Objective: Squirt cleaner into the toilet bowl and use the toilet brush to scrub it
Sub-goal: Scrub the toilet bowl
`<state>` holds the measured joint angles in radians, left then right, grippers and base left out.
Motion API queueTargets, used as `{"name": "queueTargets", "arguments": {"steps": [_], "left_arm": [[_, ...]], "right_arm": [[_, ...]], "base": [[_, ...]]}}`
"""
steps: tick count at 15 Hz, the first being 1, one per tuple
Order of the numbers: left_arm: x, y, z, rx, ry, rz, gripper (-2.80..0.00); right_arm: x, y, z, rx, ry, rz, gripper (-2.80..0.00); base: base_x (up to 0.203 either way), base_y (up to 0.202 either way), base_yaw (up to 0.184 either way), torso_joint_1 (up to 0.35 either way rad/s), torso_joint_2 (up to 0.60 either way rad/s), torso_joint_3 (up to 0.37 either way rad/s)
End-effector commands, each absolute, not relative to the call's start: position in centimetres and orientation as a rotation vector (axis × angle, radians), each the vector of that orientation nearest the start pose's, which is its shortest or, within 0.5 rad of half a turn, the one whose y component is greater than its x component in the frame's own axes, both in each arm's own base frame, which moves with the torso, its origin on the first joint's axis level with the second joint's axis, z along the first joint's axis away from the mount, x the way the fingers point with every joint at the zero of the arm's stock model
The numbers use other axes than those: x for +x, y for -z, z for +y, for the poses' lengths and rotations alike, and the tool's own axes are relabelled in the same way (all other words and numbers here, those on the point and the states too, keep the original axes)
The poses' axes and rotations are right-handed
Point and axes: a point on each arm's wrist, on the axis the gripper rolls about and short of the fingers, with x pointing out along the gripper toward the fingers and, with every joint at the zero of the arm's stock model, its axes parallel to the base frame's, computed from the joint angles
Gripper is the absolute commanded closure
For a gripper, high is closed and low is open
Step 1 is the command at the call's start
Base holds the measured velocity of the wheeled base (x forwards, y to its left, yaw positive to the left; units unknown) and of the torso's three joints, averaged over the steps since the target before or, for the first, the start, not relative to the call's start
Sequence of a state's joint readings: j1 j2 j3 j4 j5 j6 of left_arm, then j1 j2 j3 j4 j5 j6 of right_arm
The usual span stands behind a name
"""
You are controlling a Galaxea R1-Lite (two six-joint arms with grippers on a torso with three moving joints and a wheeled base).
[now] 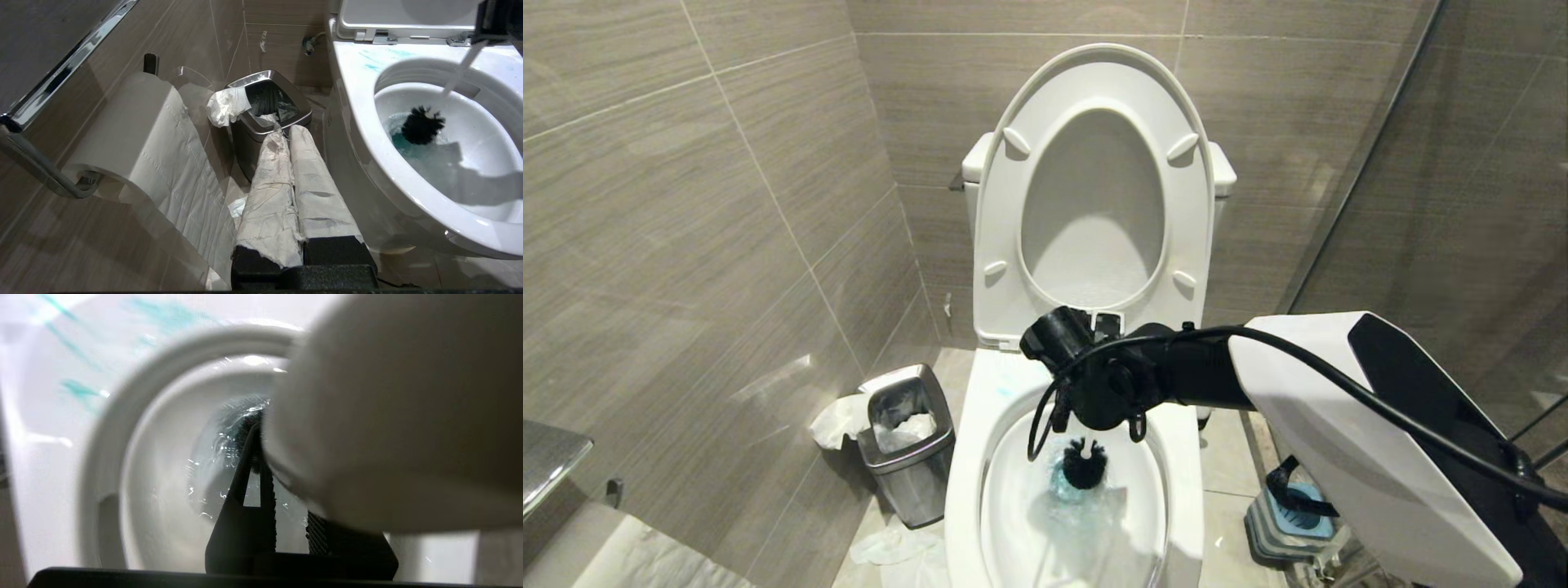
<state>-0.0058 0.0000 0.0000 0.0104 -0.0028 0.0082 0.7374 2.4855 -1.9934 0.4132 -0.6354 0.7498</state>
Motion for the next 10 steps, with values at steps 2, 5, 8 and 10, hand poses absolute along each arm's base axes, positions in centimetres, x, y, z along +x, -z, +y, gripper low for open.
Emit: {"name": "queueTargets", "arguments": {"steps": [2,5,8,10], "left_arm": [[-2.3,-7.4,0.0,0.009,0.008,0.012,0.00],[-2.3,-7.4,0.0,0.011,0.009,0.012,0.00],[-2.3,-7.4,0.0,0.013,0.011,0.012,0.00],[-2.3,-7.4,0.0,0.014,0.011,0.011,0.00]], "right_arm": [[38.2,-8.1,33.9,0.195,0.060,0.553,0.00],[36.1,-8.7,36.1,0.249,-0.017,0.569,0.00],[33.5,-8.8,36.3,0.184,-0.043,0.650,0.00],[31.3,-8.4,35.1,0.096,-0.021,0.720,0.00]], "base": [[0.000,0.000,0.000,0.000,0.00,0.000],[0.000,0.000,0.000,0.000,0.00,0.000],[0.000,0.000,0.000,0.000,0.00,0.000],[0.000,0.000,0.000,0.000,0.00,0.000]]}}
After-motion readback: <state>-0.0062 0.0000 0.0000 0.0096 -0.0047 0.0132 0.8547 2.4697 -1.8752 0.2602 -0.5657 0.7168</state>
